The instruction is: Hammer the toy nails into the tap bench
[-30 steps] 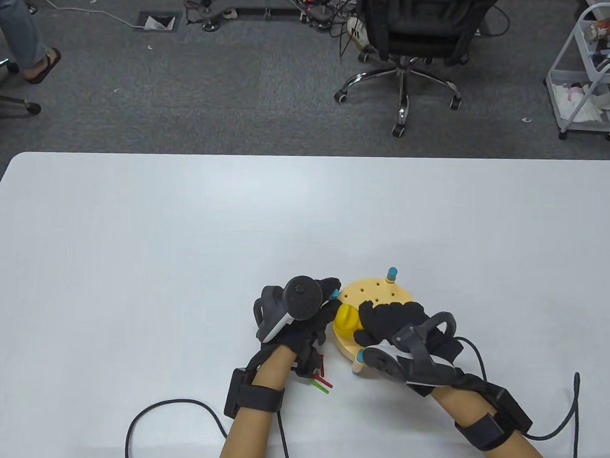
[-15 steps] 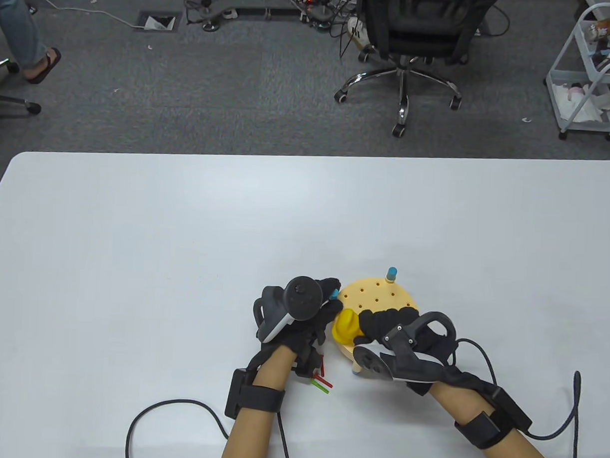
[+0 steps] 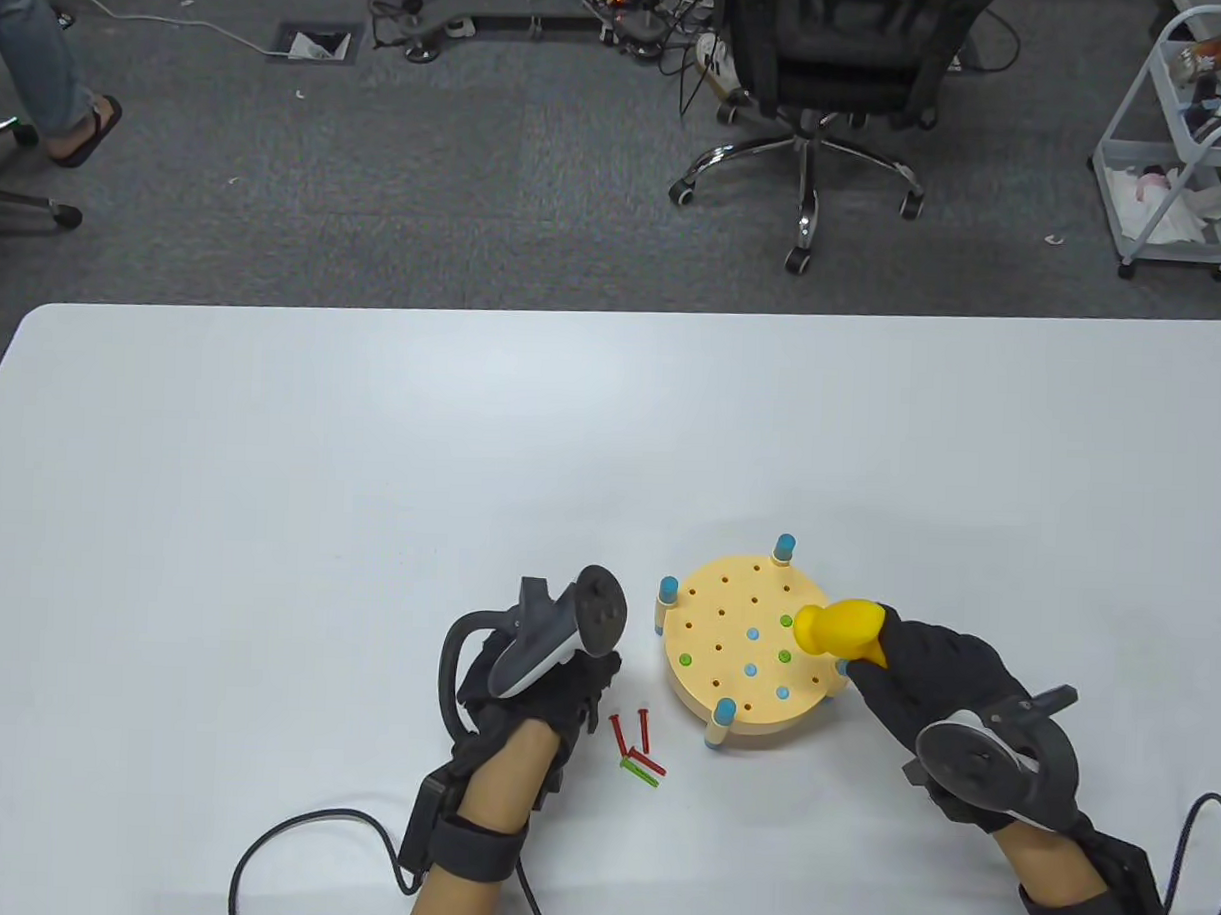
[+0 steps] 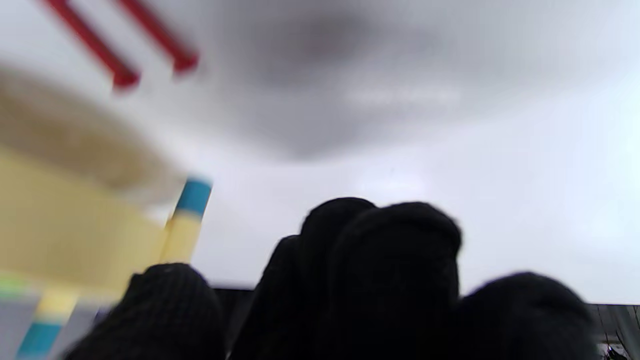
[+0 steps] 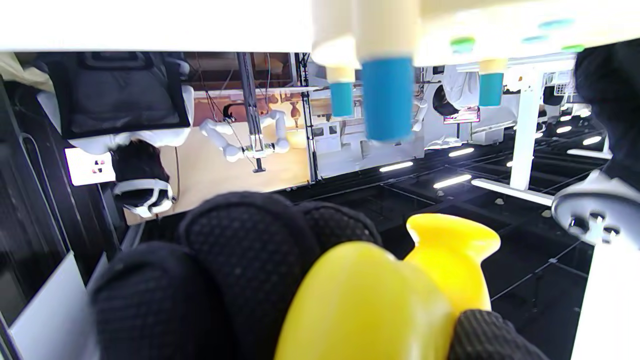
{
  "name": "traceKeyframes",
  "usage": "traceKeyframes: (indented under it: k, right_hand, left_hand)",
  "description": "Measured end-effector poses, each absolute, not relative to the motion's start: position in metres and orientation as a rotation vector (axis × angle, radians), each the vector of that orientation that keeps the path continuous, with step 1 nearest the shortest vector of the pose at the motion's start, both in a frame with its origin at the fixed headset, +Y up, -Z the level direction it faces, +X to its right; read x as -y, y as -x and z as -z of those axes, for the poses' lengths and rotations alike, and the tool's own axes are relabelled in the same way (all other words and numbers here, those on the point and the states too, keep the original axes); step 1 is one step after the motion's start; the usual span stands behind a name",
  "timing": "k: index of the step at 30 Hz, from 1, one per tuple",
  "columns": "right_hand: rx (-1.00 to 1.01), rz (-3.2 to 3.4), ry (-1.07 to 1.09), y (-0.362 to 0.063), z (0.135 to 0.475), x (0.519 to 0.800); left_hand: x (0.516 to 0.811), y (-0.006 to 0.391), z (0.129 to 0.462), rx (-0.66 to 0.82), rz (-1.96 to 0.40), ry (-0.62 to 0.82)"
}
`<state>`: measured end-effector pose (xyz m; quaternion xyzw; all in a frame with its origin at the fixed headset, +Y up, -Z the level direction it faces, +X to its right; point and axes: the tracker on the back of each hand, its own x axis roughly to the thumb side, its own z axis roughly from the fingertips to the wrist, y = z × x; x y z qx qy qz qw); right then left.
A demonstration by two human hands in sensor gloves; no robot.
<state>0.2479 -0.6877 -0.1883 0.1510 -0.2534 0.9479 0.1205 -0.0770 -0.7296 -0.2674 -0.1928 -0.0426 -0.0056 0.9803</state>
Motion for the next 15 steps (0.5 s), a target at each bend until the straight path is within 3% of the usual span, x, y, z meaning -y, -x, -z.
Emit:
traceKeyframes:
  k: [5,15]
  right_hand:
    - [0.671,-2.718,-0.363,-0.266,0.191,0.689]
    - [0.644,-2.744,-0.368,-0.264,0.194,0.693]
  left_hand:
    - [0.759,0.044,0.261,0.056,0.141,0.457]
    - [0.762,0.035,0.251,-0.082,0.215,0.376]
